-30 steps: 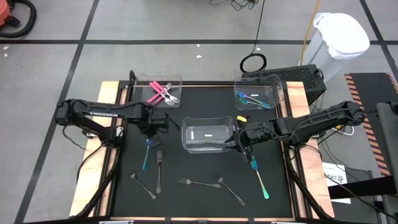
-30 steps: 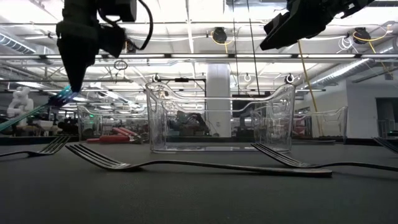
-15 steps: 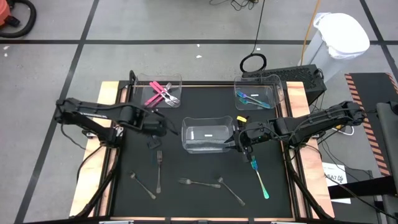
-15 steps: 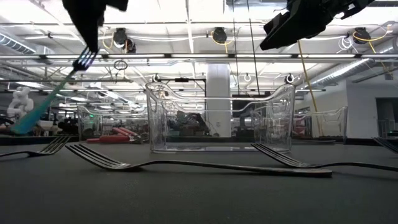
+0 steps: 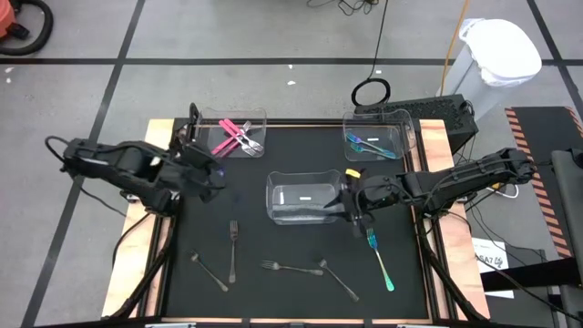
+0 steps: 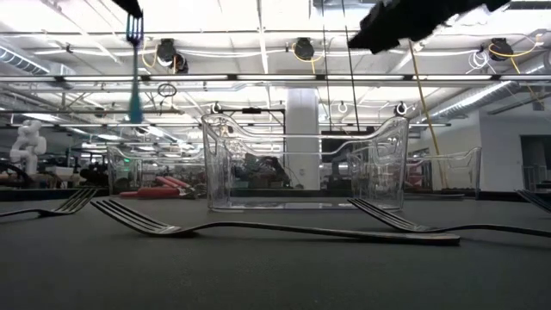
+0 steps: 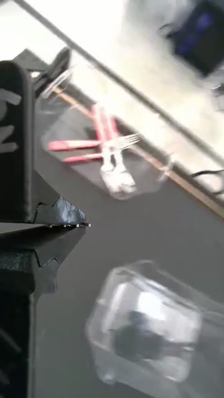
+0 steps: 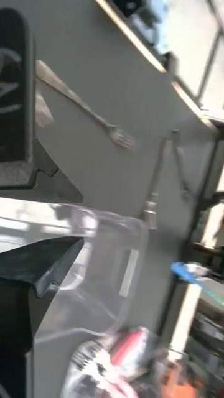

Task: Sort silverware by color (type)
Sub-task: Put the blue fork into the right transparent bin

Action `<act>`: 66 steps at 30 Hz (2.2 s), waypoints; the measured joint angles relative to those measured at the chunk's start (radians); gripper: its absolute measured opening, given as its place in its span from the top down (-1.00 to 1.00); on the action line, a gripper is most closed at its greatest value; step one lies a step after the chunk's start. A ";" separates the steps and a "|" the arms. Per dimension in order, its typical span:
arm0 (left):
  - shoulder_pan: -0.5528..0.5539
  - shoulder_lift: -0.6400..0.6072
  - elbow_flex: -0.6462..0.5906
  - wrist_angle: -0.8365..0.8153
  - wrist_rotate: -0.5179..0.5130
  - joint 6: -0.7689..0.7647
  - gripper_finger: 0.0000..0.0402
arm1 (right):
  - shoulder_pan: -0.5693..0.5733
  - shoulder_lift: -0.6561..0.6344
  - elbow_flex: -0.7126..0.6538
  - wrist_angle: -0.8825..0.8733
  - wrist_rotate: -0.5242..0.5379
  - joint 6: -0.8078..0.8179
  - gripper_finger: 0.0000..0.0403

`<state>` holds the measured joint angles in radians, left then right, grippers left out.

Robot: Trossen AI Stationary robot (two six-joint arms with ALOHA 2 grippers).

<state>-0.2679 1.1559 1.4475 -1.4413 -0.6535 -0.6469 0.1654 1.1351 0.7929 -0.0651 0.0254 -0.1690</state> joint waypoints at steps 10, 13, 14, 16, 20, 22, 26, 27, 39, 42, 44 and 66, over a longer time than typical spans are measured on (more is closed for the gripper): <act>-0.125 -0.064 -0.117 0.425 -0.065 0.212 1.00 | 0.000 0.000 0.000 0.146 0.000 -0.038 0.53; -0.144 -0.064 -0.163 0.522 -0.095 0.259 1.00 | 0.000 0.000 0.000 0.159 0.000 -0.048 0.53; -0.151 -0.064 -0.180 0.560 -0.105 0.273 1.00 | 0.000 0.000 0.000 0.160 0.000 -0.054 0.53; -0.161 -0.064 -0.219 0.657 -0.115 0.317 1.00 | 0.000 0.001 0.000 0.159 0.003 -0.055 0.53; -0.199 -0.064 -0.292 0.851 -0.115 0.407 1.00 | 0.000 0.001 0.000 0.150 0.003 -0.036 0.53; -0.216 -0.064 -0.334 0.972 -0.116 0.466 1.00 | 0.000 0.001 0.000 0.146 0.004 -0.027 0.53; -0.239 -0.064 -0.437 1.262 -0.117 0.621 1.00 | 0.004 0.007 0.001 0.135 0.004 0.016 0.53; -0.239 -0.064 -0.462 1.327 -0.116 0.657 1.00 | 0.008 0.011 0.001 0.134 0.005 0.028 0.53; -0.195 -0.062 -0.741 1.956 0.001 0.810 1.00 | 0.244 0.005 0.001 0.058 0.488 -0.210 0.53; -0.168 -0.063 -0.757 1.974 0.019 0.776 1.00 | 0.333 0.018 0.001 0.053 0.573 -0.380 0.52; -0.151 -0.061 -0.767 1.978 0.029 0.745 1.00 | 0.384 0.040 0.001 0.052 0.624 -0.502 0.49; 0.061 -0.062 -0.887 2.060 0.195 0.559 1.00 | 0.448 0.398 0.001 0.530 1.048 -1.345 0.12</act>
<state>-0.2069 1.0939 0.5606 0.6185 -0.4582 -0.0875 0.6136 1.5335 0.7937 0.4654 1.0733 -1.5145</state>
